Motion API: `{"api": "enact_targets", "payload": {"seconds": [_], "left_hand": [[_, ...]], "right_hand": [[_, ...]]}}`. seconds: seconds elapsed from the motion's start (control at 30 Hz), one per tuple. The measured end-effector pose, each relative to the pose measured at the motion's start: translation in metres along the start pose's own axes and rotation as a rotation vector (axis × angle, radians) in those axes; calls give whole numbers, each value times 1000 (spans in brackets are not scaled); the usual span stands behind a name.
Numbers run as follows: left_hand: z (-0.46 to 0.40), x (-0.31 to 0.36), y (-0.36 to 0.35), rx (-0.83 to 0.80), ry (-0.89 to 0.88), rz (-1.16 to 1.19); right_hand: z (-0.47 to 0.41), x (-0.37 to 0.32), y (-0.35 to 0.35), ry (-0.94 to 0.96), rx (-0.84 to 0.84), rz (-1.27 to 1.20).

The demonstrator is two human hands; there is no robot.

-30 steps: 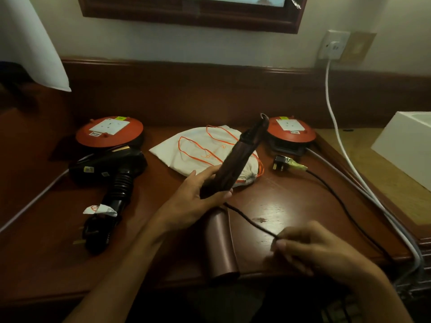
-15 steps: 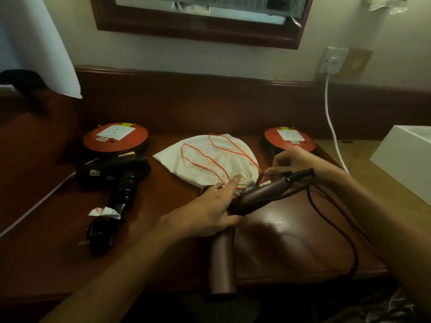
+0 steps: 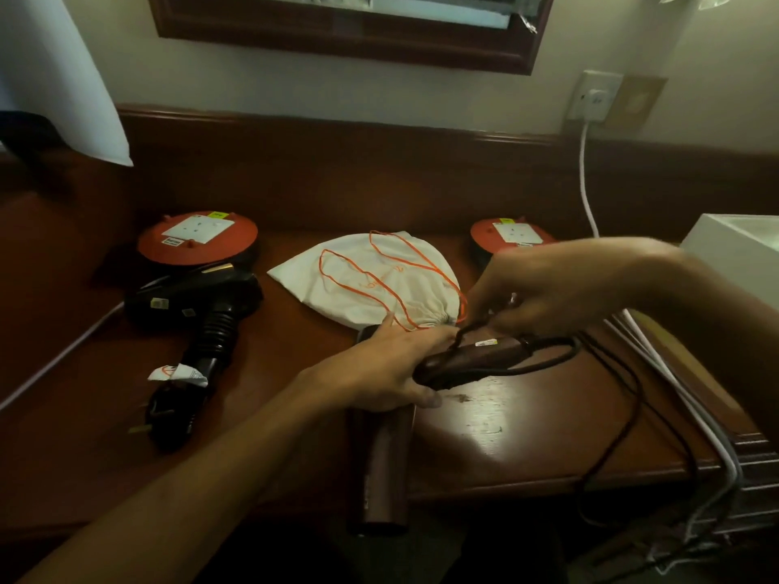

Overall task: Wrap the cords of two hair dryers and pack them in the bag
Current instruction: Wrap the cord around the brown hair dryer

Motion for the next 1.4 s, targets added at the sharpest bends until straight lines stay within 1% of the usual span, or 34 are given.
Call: {"api": "enact_targets", "payload": {"seconds": [0.07, 0.17, 0.23, 0.3, 0.33, 0.37, 0.43, 0.5, 0.53, 0.6, 0.67, 0.73, 0.8, 0.87, 1.0, 1.1, 1.2, 1.3, 1.4], "left_hand": [[1, 1, 2, 8, -10, -1], [2, -1, 1, 3, 10, 22], [2, -1, 0, -6, 26, 16], [1, -1, 0, -8, 30, -3], [0, -1, 0, -8, 33, -13], [-2, -2, 0, -4, 39, -22], [-5, -3, -1, -7, 55, -21], [-8, -3, -2, -6, 59, -12], [-8, -4, -1, 4, 58, -2], [-5, -9, 3, 66, 49, 52], [2, -18, 9, 147, 46, 144], [11, -26, 11, 216, 31, 244], [20, -30, 13, 263, 7, 319], [26, -33, 14, 301, -13, 382], [36, -33, 15, 303, -13, 478], [38, -30, 11, 288, -29, 482], [36, -27, 11, 281, -48, 468], [30, -24, 10, 232, -62, 415], [25, -24, 8, 156, -64, 355]], "right_hand": [[-1, 12, 10, -7, 95, -63], [-8, 30, 15, -60, 181, -135], [-14, 50, 15, -169, 261, -151], [-18, 68, 13, -319, 344, -167], [-18, 71, 12, -356, 404, -168], [-15, 68, 12, -355, 465, -168], [1, 46, 11, -253, 526, -214], [26, 13, 3, -91, 477, -276], [36, 0, -9, -17, 419, -282], [49, -18, -45, 69, 300, -302], [47, -20, -81, 92, 226, -380], [38, -13, -109, 101, 164, -543], [26, -6, -129, 115, 137, -673], [12, -5, -143, 128, 115, -719], [-19, 8, -145, 71, 123, -692], [-40, 18, -135, 36, 111, -652], [-59, 34, -125, 17, 121, -708], [-81, 57, -117, 10, 109, -609], [-99, 59, -103, 33, 62, -492]]}}
Point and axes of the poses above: each hand's wrist, its own z-axis away from the middle knuckle, its own y-axis out of the back of the hand, x = y × z, the point moved 5 cm from there along -z, towards the middle knuckle, and after that the axes turned 13 degrees about -y, right-handed, at the moved point
